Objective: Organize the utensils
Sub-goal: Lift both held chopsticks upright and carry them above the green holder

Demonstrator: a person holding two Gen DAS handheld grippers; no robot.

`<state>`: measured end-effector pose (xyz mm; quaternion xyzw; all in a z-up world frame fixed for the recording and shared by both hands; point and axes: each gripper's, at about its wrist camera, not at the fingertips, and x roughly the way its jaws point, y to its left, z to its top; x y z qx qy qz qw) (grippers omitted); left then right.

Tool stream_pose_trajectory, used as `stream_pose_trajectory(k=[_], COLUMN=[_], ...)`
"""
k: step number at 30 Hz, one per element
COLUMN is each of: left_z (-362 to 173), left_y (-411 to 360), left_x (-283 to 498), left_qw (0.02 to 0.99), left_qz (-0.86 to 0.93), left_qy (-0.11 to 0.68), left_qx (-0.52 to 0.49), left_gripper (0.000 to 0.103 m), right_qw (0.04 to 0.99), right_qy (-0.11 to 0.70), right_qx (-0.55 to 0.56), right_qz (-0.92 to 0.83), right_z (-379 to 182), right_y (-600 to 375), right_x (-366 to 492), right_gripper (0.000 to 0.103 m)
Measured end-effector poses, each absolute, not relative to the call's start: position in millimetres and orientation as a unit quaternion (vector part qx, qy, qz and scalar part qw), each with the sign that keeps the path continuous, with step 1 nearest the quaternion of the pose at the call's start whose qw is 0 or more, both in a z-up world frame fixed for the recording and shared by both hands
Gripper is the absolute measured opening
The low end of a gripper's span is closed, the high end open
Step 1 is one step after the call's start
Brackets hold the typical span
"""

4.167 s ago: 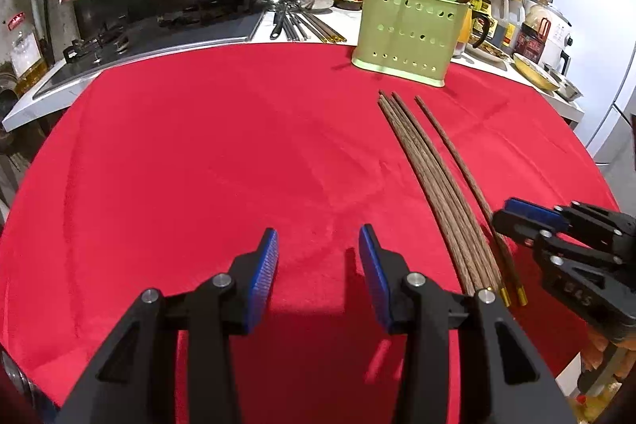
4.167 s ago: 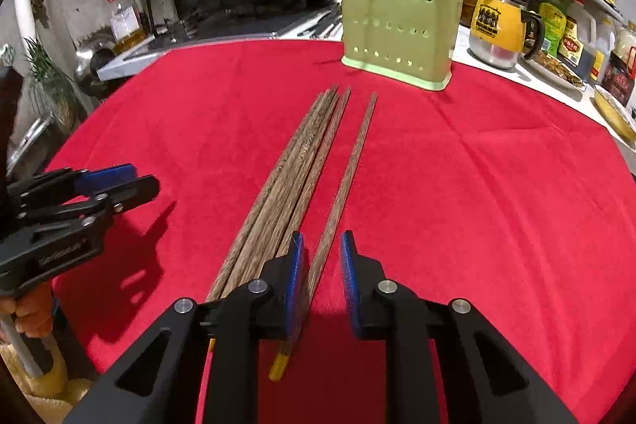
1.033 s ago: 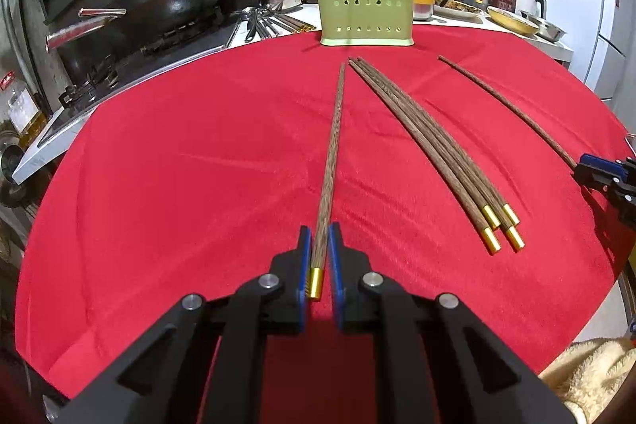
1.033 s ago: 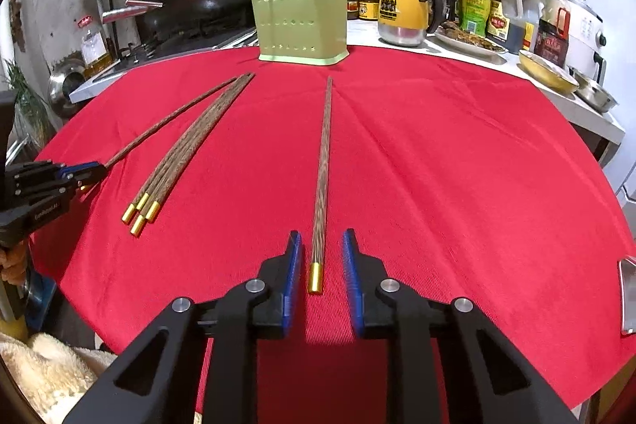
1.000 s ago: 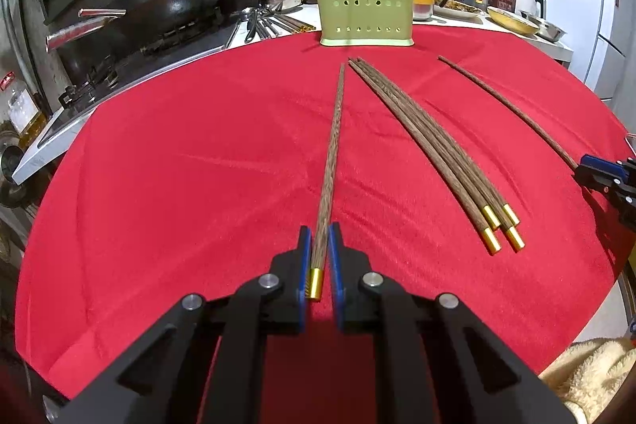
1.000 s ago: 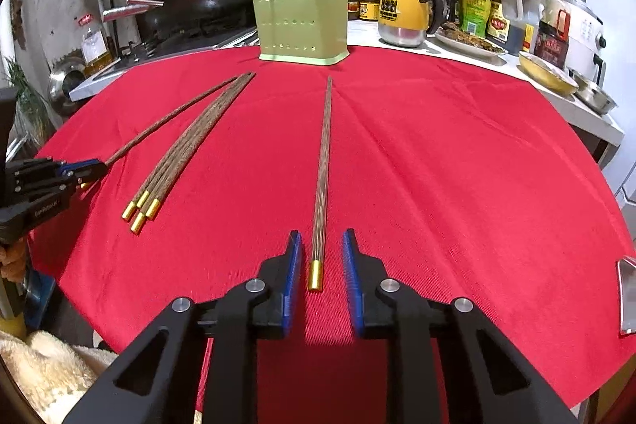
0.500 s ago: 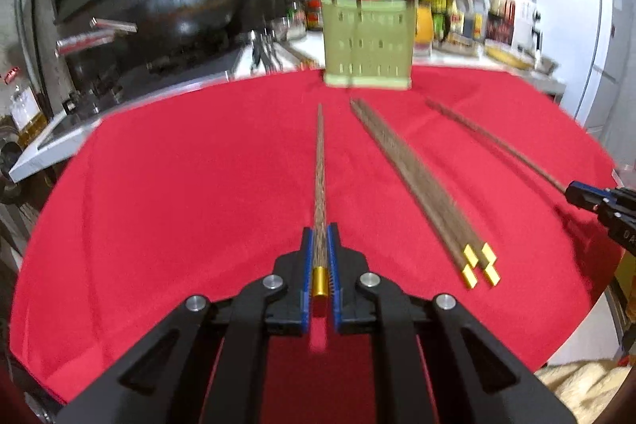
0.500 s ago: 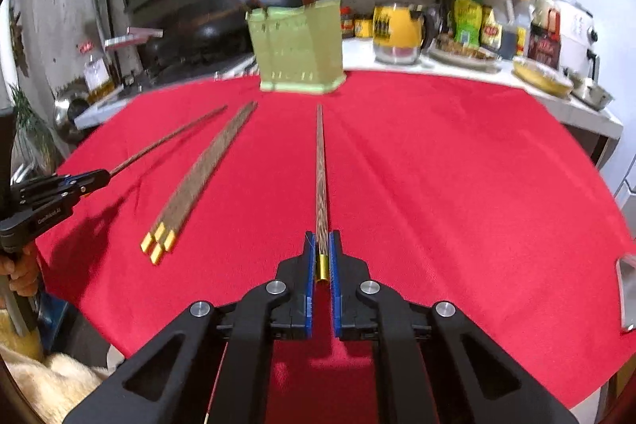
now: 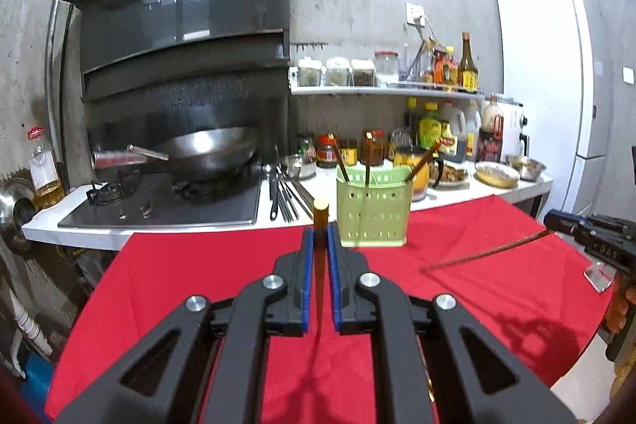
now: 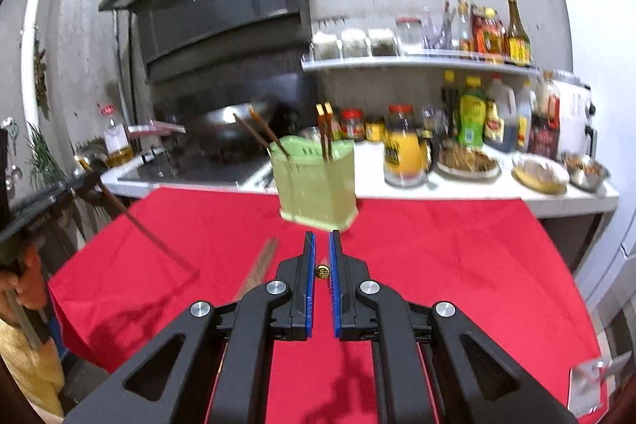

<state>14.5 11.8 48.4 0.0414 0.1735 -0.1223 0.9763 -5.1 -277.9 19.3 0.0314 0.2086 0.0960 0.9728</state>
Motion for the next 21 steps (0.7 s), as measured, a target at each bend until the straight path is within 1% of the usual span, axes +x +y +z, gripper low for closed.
stream_pose_trajectory(k=[6, 10, 14, 17, 21], left_z=[49, 51, 49, 45, 29], left_y=[10, 16, 17, 15, 14], left_x=[18, 19, 18, 22, 31], left_qw=[0.977, 0.977, 0.977, 0.973, 0.966], left_qz=[-0.124, -0.124, -0.125, -0.127, -0.128], left_qy=[0.171, 0.173, 0.172, 0.186, 0.222], left_qx=[0.037, 0.029, 0.030, 0.040, 0.039], left_gripper=[0.007, 0.007, 0.007, 0.007, 0.007], right_qw=[0.980, 0.982, 0.982, 0.980, 0.970], right_qy=[0.170, 0.163, 0.162, 0.173, 0.222], right_qx=[0.013, -0.002, -0.012, -0.011, -0.004], right_qz=[0.099, 0.098, 0.093, 0.096, 0.098], right_z=[58, 71, 72, 66, 38], right_y=[-271, -265, -259, -259, -258], right_x=[-4, 4, 11, 15, 30], right_gripper=[0.007, 0.007, 0.007, 0.007, 0.007])
